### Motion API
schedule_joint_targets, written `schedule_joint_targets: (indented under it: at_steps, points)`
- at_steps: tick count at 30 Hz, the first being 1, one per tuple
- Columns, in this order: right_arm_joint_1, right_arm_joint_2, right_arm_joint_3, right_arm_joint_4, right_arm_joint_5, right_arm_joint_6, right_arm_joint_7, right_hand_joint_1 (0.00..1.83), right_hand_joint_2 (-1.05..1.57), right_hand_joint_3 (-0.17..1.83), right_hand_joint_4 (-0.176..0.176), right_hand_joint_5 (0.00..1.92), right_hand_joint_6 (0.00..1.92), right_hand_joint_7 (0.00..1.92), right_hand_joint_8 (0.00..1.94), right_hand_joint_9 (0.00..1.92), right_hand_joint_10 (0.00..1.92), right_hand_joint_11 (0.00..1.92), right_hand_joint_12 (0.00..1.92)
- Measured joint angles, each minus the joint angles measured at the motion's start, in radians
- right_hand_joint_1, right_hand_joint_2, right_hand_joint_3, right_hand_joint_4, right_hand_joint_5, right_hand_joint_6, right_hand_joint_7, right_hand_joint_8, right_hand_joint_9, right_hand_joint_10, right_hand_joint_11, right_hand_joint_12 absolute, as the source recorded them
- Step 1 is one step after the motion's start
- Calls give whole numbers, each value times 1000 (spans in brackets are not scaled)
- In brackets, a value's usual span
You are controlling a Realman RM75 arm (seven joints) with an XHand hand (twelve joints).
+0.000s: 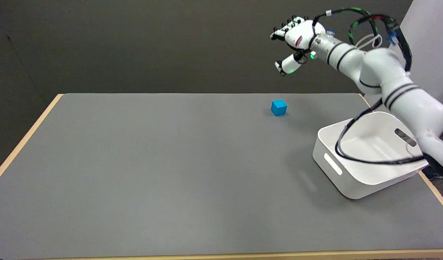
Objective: Pick up blue wooden cube.
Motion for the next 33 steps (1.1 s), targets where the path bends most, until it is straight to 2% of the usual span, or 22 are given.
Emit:
schedule_joint_targets:
  at_steps: [5,9,13,22,33]
  points:
    - [-137,45,102,-115,48,-28,53,292,628,1052,108,190,488,274,413,188,563,29,880]
    - [-230,71,166,-168,78,-47,87,303,654,988,113,212,468,307,378,212,555,22,965]
    - [-309,89,219,-193,107,-66,110,300,650,988,113,216,473,310,382,216,559,27,970]
    - [-412,100,296,-165,181,-128,129,326,648,988,114,220,479,315,387,222,567,32,977]
    - [-418,69,306,-72,255,-195,94,330,633,991,114,184,430,290,361,222,571,37,992]
